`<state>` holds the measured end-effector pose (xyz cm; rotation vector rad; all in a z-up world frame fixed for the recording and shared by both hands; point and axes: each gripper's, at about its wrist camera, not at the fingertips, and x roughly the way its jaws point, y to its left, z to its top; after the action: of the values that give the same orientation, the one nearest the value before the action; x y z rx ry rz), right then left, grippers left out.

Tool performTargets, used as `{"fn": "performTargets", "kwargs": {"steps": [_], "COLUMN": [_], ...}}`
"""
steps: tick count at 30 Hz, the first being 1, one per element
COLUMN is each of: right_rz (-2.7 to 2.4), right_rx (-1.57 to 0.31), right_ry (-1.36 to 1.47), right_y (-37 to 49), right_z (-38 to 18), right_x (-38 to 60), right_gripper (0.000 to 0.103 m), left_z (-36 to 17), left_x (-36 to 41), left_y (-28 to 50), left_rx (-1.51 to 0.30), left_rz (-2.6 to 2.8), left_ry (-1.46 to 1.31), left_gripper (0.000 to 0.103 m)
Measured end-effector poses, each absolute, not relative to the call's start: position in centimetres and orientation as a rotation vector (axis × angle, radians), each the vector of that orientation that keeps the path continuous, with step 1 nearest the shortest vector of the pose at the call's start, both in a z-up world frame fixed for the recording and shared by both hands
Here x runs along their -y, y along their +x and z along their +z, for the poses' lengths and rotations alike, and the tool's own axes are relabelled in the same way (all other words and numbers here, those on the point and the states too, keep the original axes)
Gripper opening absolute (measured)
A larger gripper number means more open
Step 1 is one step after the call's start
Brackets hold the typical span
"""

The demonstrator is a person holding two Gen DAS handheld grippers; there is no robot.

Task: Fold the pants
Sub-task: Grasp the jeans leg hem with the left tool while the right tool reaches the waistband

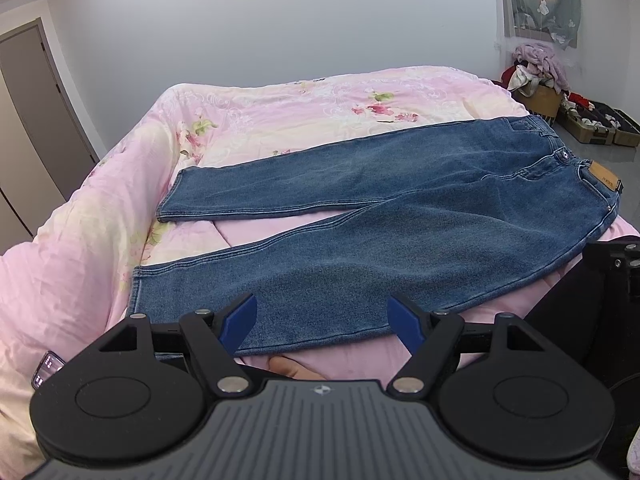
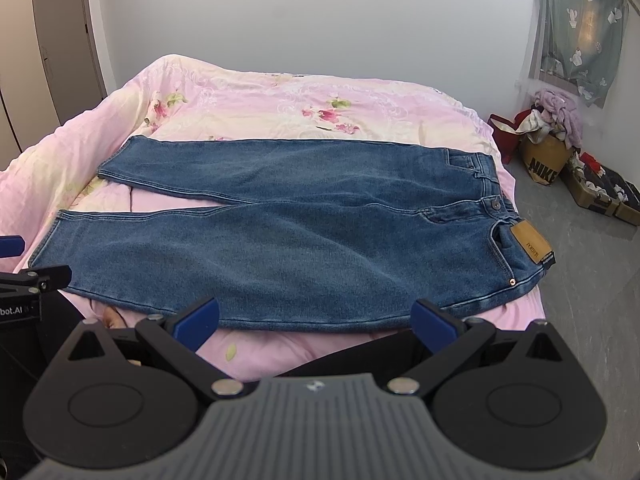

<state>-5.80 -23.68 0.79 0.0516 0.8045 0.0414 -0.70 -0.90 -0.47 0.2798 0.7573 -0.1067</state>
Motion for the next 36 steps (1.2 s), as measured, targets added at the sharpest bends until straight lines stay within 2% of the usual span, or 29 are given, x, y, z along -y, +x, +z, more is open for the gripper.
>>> {"fn": "performTargets", "kwargs": {"steps": [9,21,29,36], "right_rz": [0.065,-0.042,0.040,0.050], "right_rx": [-0.820,-0.966,-1.013,-1.075], "right_ry": [-0.016,-0.121,-0.201,-0.257], "right_y": [-2.8,4.9,7.5,9.7], "right_z": [-1.7,-6.2,-8.2,-9.9], "right_x": [26.7,33.0,35.5,36.9], "right_gripper": [0.098,0.098,0.098,0.088], "left_z": [-1.6,-3.7,-4.8,-9.6], "left_x": [-3.4,-10.7,-16.7,-19.2], "left_y": [4.2,11.8,14.0,15.3], "left_rx": [-0.855,-0.929,-1.044,-1.168], "left_rz": [-0.058,0.033,-0.037,-0.216], "left_ry": [0.276,0.347,0.553,0.782], "left_gripper": [0.080,0.080,0.080,0.080]}}
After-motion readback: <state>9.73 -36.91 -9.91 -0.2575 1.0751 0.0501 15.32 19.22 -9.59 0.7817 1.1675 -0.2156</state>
